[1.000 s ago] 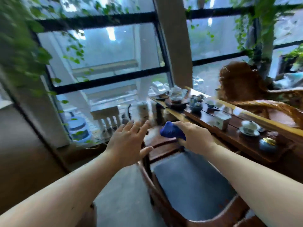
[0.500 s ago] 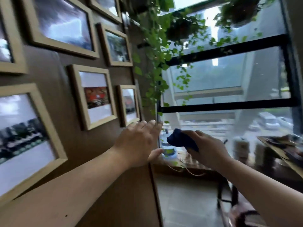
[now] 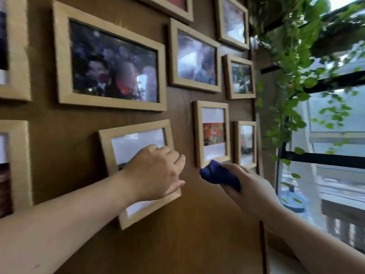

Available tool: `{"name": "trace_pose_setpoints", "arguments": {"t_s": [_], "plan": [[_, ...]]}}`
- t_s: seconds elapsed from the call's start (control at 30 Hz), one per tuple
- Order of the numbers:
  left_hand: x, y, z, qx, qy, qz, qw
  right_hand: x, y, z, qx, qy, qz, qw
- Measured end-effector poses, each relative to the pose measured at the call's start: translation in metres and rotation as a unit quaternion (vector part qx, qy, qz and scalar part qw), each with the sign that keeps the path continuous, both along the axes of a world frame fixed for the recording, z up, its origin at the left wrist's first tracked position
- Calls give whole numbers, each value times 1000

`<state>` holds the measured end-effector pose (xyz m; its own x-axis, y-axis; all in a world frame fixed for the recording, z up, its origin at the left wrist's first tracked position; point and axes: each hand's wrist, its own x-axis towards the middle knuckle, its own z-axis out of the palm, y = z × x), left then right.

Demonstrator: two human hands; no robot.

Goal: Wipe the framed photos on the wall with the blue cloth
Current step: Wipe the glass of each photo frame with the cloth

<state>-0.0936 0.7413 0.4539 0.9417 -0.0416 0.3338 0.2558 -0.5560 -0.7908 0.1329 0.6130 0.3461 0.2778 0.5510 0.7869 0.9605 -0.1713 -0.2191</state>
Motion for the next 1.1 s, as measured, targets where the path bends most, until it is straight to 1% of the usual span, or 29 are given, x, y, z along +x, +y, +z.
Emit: {"name": "trace_pose_setpoints", "arguments": {"t_s": [0.13, 0.3, 0.4, 0.5, 0.63, 0.77, 0.87, 0.97, 1.1], "plan": [[-58, 10, 17, 34, 19, 20, 999, -47, 35, 15, 26, -1, 32, 999], [-119, 22, 35, 130, 40, 48, 990, -105, 67, 40, 103, 40, 84, 990], [-142, 26, 46, 165, 37, 69, 983, -136, 83, 50, 137, 39, 111, 984], [-153, 28, 51, 158, 28, 94, 983, -161, 96, 52, 137, 15, 122, 983], [-149, 34, 43, 138, 6, 123, 983, -177, 110, 49, 107, -39, 104, 988], [-138, 41, 42, 118, -8, 138, 983, -172, 120, 44, 100, -62, 93, 989], [-131, 49, 47, 112, -13, 167, 979, -169, 125, 45, 99, -103, 86, 986], [-128, 54, 49, 89, -31, 190, 977, -166, 128, 47, 99, -142, 85, 981], [-124, 54, 44, 68, -64, 180, 979, -154, 130, 49, 100, -171, 67, 978]]}}
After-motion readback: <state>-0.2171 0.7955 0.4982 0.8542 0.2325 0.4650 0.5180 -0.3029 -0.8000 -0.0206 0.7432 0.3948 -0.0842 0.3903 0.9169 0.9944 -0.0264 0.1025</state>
